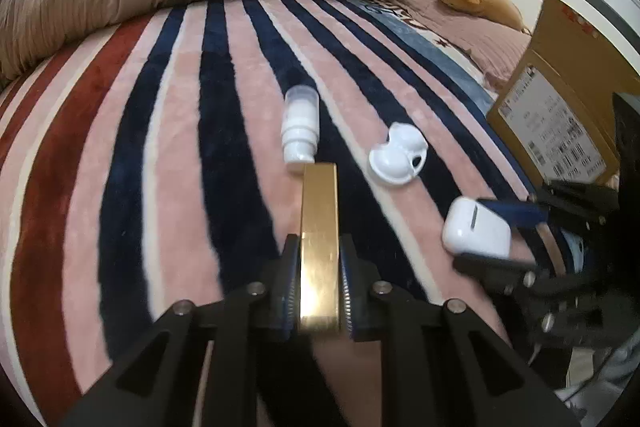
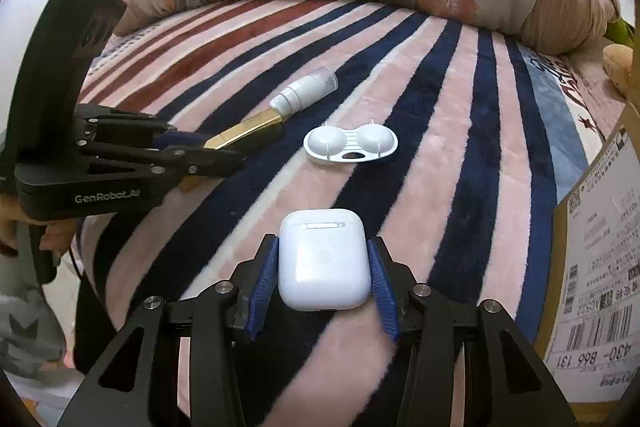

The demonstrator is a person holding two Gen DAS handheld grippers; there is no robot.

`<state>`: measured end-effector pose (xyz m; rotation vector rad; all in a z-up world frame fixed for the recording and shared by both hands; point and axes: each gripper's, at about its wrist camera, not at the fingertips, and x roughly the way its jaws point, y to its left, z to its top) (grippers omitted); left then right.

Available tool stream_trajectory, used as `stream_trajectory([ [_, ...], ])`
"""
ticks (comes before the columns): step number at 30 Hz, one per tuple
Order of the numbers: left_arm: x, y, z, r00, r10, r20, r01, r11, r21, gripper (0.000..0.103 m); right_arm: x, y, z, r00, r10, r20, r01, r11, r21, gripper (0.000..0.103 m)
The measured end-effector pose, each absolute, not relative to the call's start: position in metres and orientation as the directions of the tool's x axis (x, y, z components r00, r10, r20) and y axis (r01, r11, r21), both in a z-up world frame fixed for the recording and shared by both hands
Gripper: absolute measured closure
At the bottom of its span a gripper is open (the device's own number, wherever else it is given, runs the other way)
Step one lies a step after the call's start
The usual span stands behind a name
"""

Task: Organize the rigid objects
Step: 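Carry the gold tube and earbud case into the cardboard box and release both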

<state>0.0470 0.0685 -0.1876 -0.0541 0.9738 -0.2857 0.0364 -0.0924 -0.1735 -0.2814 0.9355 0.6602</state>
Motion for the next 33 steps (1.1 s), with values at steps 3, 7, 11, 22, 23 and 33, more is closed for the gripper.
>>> stream_trajectory([
  [3, 0.053, 0.068, -0.189, 0.539, -0.261, -0.801, 0.204, 0.963, -0.177, 0.088, 0.034, -0.087, -0.17, 0.437, 0.383, -0.814, -0.628, 0.778, 0.028, 0.064],
  [7, 0.046, 0.071, -0.175, 0.569, -0.281, -0.773, 0.206, 0.959, -0.197, 0.088, 0.021, -0.089, -0.135, 0.46, 0.469, -0.754, -0.65, 0.756, 0.074, 0.064],
  [11, 0.026, 0.065, -0.129, 0.62, -0.329, -0.712, 0.258, 0.943, -0.211, 0.088, 0.003, -0.105, -0.081, 0.505, 0.563, -0.655, -0.684, 0.724, 0.095, 0.064],
  [22, 0.01, -0.035, 0.019, 0.679, -0.512, -0.526, 0.524, 0.84, -0.141, 0.088, -0.007, -0.244, -0.013, 0.728, 0.436, -0.529, -0.446, 0.887, 0.116, 0.064],
  [23, 0.013, -0.051, 0.025, 0.66, -0.535, -0.526, 0.557, 0.819, -0.134, 0.088, -0.005, -0.261, -0.019, 0.734, 0.397, -0.551, -0.399, 0.909, 0.124, 0.064],
  [33, 0.045, -0.183, 0.005, 0.461, -0.576, -0.675, 0.712, 0.695, -0.107, 0.088, 0.006, -0.331, -0.059, 0.699, 0.26, -0.666, -0.225, 0.964, 0.14, 0.063],
])
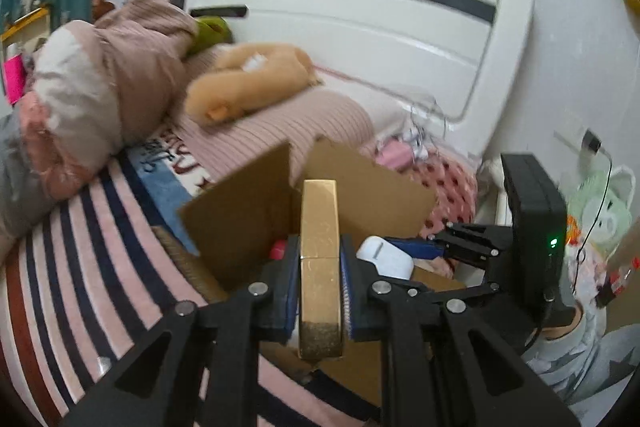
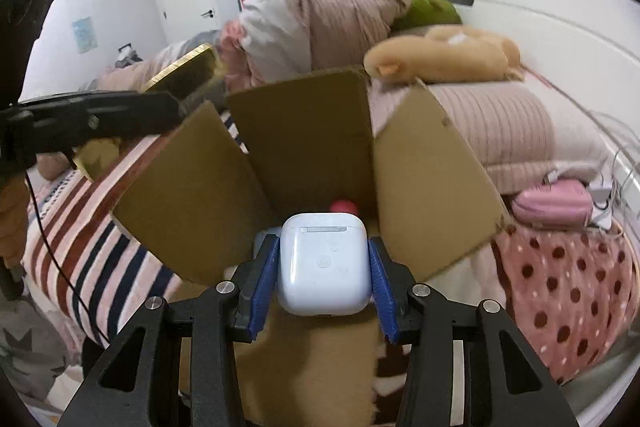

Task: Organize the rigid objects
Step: 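Carry the gold tube and earbud case into the cardboard box and release both, then grasp the white small bottle with the left gripper while the right grasps the white earbud tray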

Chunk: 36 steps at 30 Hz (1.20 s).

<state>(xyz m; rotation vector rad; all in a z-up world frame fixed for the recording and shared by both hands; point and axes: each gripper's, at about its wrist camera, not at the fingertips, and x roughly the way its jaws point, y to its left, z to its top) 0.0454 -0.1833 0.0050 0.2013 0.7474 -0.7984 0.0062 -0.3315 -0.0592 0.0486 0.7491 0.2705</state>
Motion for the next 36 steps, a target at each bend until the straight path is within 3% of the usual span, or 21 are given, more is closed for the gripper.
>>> stream_trajectory([
  [11, 0.059, -0.218, -0.027, 0.408, -0.489, -0.771, 0.728, 0.684, -0.048, 0.088, 0.005, -0.339, -0.067, 0.702, 0.326, -0.634, -0.275, 0.944, 0.181, 0.063],
  [24, 0.066, -0.206, -0.027, 0.427, -0.482, -0.765, 0.698, 0.713, -0.06, 0.087, 0.008, -0.329, -0.071, 0.684, 0.336, -0.647, -0.295, 0.939, 0.176, 0.06],
  [26, 0.065, -0.199, -0.022, 0.434, -0.489, -0.756, 0.691, 0.72, -0.069, 0.084, 0.008, -0.327, -0.07, 0.685, 0.328, -0.65, -0.29, 0.942, 0.17, 0.059],
  [31, 0.058, -0.169, -0.002, 0.48, -0.517, -0.709, 0.668, 0.739, -0.086, 0.063, 0.005, -0.316, -0.059, 0.691, 0.322, -0.647, -0.297, 0.943, 0.152, 0.059],
  [36, 0.051, -0.118, 0.017, 0.552, -0.509, -0.661, 0.62, 0.78, -0.084, 0.057, 0.001, -0.291, -0.038, 0.72, 0.314, -0.619, -0.318, 0.942, 0.108, 0.057],
])
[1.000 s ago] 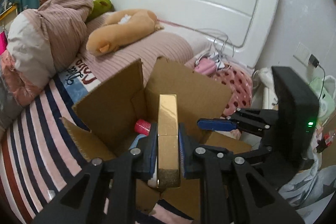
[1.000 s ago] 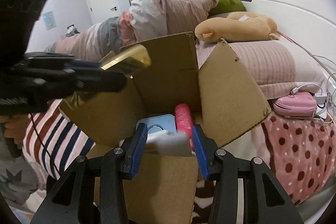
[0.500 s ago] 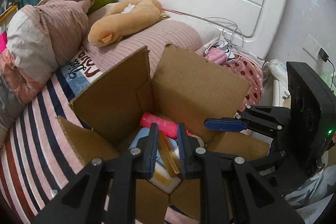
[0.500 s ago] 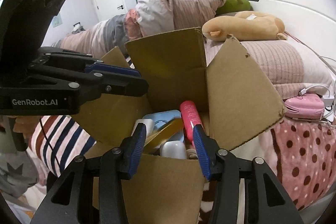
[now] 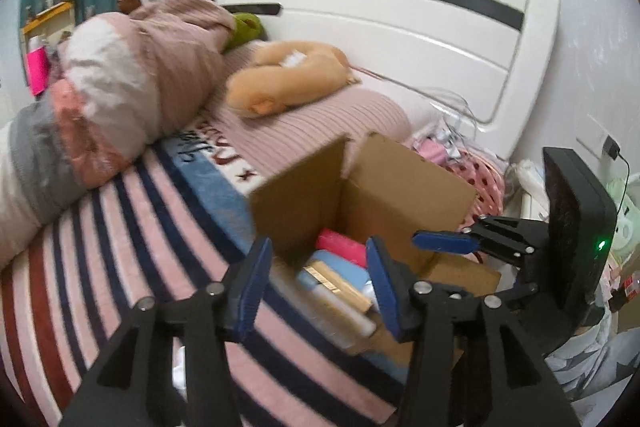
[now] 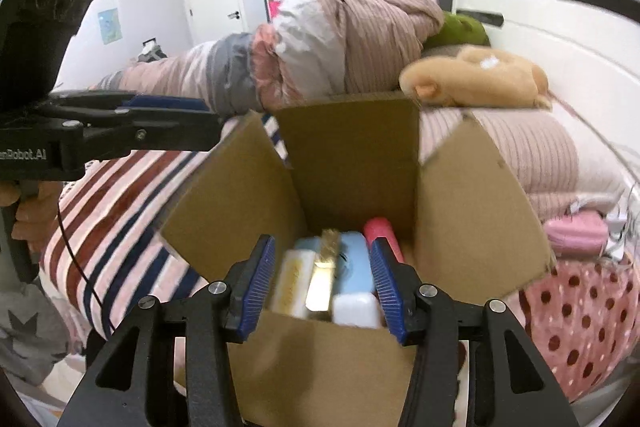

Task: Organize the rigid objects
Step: 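Grasp the white small bottle with the left gripper while the right grasps the white earbud tray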

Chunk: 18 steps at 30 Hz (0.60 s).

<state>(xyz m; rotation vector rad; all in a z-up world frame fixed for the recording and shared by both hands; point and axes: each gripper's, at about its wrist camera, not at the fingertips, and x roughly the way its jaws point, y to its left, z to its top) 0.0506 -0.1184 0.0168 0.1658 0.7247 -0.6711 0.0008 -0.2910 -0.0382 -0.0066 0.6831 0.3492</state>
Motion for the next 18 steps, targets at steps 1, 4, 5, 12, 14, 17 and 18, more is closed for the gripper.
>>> stream_trajectory([
  [1, 0.049, -0.108, 0.019, 0.565, -0.503, -0.654, 0.607, 0.79, -0.083, 0.056, 0.0, -0.283, -0.032, 0.725, 0.323, -0.609, -0.331, 0.938, 0.104, 0.057],
  [4, 0.044, -0.066, 0.022, 0.627, -0.454, -0.633, 0.545, 0.836, -0.06, 0.049, -0.003, -0.258, -0.02, 0.723, 0.369, -0.583, -0.38, 0.919, 0.11, 0.057],
  [5, 0.043, -0.057, 0.02, 0.64, -0.439, -0.63, 0.529, 0.847, -0.053, 0.048, -0.003, -0.248, -0.017, 0.718, 0.389, -0.578, -0.4, 0.909, 0.115, 0.057],
  [12, 0.042, 0.036, -0.017, 0.699, -0.298, -0.65, 0.35, 0.935, -0.052, 0.048, 0.003, -0.159, -0.022, 0.617, 0.498, -0.61, -0.558, 0.823, 0.108, 0.057],
  [14, 0.044, 0.053, -0.032, 0.691, -0.278, -0.667, 0.323, 0.945, -0.06, 0.048, 0.007, -0.135, -0.037, 0.563, 0.519, -0.643, -0.591, 0.797, 0.125, 0.057],
  [17, 0.047, 0.077, -0.06, 0.671, -0.249, -0.698, 0.289, 0.955, -0.063, 0.048, 0.018, -0.107, -0.064, 0.483, 0.526, -0.7, -0.62, 0.77, 0.151, 0.056],
  [18, 0.05, 0.082, -0.07, 0.662, -0.24, -0.71, 0.277, 0.959, -0.066, 0.048, 0.022, -0.101, -0.073, 0.462, 0.524, -0.716, -0.623, 0.766, 0.16, 0.056],
])
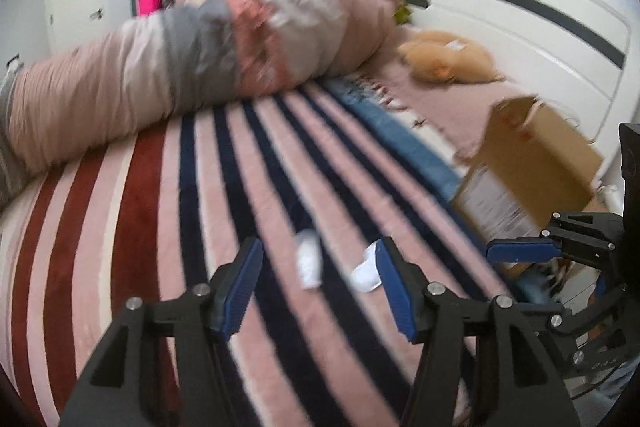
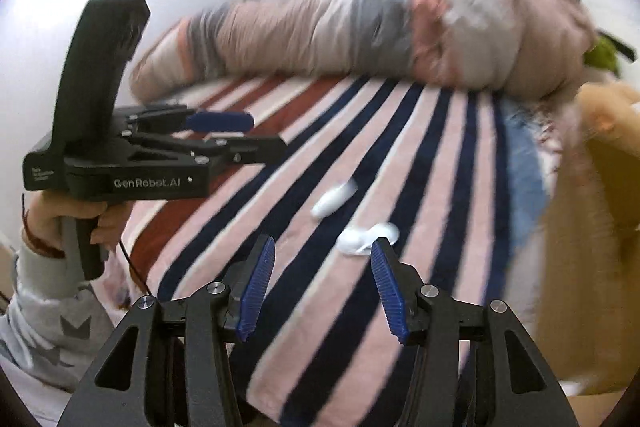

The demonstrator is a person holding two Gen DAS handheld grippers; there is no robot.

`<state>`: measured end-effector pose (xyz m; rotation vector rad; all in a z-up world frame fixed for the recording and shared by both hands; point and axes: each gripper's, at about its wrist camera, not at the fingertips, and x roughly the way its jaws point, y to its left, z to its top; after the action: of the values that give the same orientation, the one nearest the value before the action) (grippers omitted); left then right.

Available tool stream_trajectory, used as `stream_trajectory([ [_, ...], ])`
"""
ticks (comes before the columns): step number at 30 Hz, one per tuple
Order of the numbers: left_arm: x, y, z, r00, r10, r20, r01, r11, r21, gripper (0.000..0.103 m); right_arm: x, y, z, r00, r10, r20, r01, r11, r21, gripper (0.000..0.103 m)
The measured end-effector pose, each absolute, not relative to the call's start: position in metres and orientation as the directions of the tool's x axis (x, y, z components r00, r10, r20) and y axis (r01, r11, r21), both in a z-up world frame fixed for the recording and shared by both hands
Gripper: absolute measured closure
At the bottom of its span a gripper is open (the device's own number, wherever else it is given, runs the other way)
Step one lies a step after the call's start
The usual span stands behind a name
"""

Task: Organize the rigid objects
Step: 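Grasp the white small bottle with the left gripper while the right grasps the white earbud tray, then carry the white bottle and earbud tray into the box and release both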

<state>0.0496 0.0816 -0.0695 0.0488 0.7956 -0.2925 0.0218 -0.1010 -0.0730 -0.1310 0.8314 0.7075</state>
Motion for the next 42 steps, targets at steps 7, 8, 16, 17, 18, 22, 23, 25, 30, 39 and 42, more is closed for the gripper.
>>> stream_trajectory([
  [7, 0.075, 0.095, -0.134, 0.571, -0.268, -0.776, 0.249, 0.957, -0.148, 0.048, 0.062, -0.083, -0.142, 0.436, 0.445, -0.782, -0.532, 0.829, 0.175, 0.052],
  [8, 0.079, 0.093, -0.141, 0.56, -0.274, -0.782, 0.253, 0.955, -0.154, 0.048, 0.069, -0.082, -0.15, 0.442, 0.434, -0.785, -0.525, 0.835, 0.166, 0.044],
  [16, 0.118, 0.068, -0.182, 0.509, -0.295, -0.809, 0.256, 0.949, -0.184, 0.048, 0.098, -0.075, -0.178, 0.484, 0.399, -0.779, -0.535, 0.839, 0.097, 0.034],
  [17, 0.119, 0.065, -0.182, 0.516, -0.294, -0.804, 0.264, 0.948, -0.177, 0.048, 0.099, -0.073, -0.177, 0.483, 0.397, -0.78, -0.544, 0.834, 0.087, 0.034],
  [18, 0.121, 0.062, -0.181, 0.522, -0.291, -0.802, 0.27, 0.948, -0.168, 0.049, 0.101, -0.071, -0.178, 0.483, 0.393, -0.783, -0.551, 0.831, 0.077, 0.034],
  [22, 0.129, 0.055, -0.186, 0.531, -0.254, -0.808, 0.262, 0.956, -0.128, 0.071, 0.1, -0.068, -0.179, 0.484, 0.39, -0.783, -0.557, 0.828, 0.068, 0.038],
  [23, 0.131, 0.056, -0.187, 0.533, -0.252, -0.808, 0.262, 0.957, -0.125, 0.076, 0.1, -0.067, -0.178, 0.484, 0.392, -0.782, -0.559, 0.826, 0.068, 0.043],
  [25, 0.13, 0.058, -0.186, 0.532, -0.259, -0.807, 0.257, 0.957, -0.137, 0.082, 0.098, -0.067, -0.177, 0.488, 0.391, -0.78, -0.56, 0.826, 0.063, 0.044],
  [30, 0.122, 0.065, -0.177, 0.533, -0.268, -0.803, 0.256, 0.955, -0.149, 0.082, 0.09, -0.066, -0.171, 0.495, 0.403, -0.77, -0.566, 0.821, 0.066, 0.044],
  [39, 0.078, 0.071, -0.114, 0.624, -0.226, -0.748, 0.234, 0.967, -0.096, 0.082, 0.051, -0.068, -0.115, 0.566, 0.452, -0.69, -0.595, 0.803, 0.039, 0.044],
  [42, 0.058, 0.065, -0.084, 0.663, -0.238, -0.71, 0.251, 0.964, -0.089, 0.082, 0.034, -0.073, -0.09, 0.593, 0.475, -0.65, -0.601, 0.798, 0.036, 0.044],
])
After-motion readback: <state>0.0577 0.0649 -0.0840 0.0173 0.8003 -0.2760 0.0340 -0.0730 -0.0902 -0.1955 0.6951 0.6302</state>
